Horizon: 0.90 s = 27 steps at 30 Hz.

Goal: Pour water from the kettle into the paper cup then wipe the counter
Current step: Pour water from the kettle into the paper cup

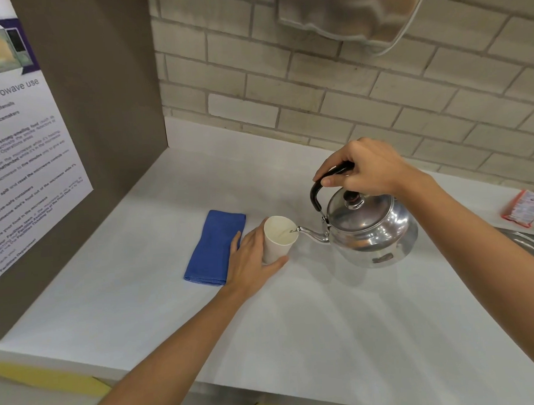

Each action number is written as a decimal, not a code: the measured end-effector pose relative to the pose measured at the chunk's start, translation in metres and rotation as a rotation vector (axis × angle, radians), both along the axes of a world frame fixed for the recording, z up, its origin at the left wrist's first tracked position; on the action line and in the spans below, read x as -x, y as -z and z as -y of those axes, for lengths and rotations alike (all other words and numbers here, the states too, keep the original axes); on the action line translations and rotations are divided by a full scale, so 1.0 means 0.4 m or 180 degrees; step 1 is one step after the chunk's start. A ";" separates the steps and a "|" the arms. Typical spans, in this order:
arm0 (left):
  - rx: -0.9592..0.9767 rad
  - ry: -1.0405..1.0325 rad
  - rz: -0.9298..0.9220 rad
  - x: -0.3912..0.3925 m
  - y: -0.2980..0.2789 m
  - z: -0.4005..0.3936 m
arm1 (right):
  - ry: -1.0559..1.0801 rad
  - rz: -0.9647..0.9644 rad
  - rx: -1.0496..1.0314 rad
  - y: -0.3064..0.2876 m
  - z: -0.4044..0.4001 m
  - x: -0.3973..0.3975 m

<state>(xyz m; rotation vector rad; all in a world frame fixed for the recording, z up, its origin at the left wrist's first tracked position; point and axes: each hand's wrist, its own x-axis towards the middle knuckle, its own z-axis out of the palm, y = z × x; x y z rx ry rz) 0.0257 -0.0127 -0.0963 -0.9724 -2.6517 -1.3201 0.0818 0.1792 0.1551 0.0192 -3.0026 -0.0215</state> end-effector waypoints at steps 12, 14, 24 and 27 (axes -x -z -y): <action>-0.0022 0.0007 -0.0042 -0.001 -0.003 0.000 | -0.0014 -0.0036 -0.0063 -0.001 0.005 0.003; -0.0021 0.0001 -0.0043 -0.001 -0.001 -0.001 | -0.0005 -0.0006 -0.0062 -0.003 0.008 0.003; 0.0045 -0.0015 -0.0062 0.003 0.006 -0.002 | 0.0035 0.0076 -0.0110 -0.010 0.015 0.005; 0.0070 -0.0031 -0.0097 0.006 0.009 -0.003 | 0.0027 0.0107 -0.0127 -0.013 0.018 0.005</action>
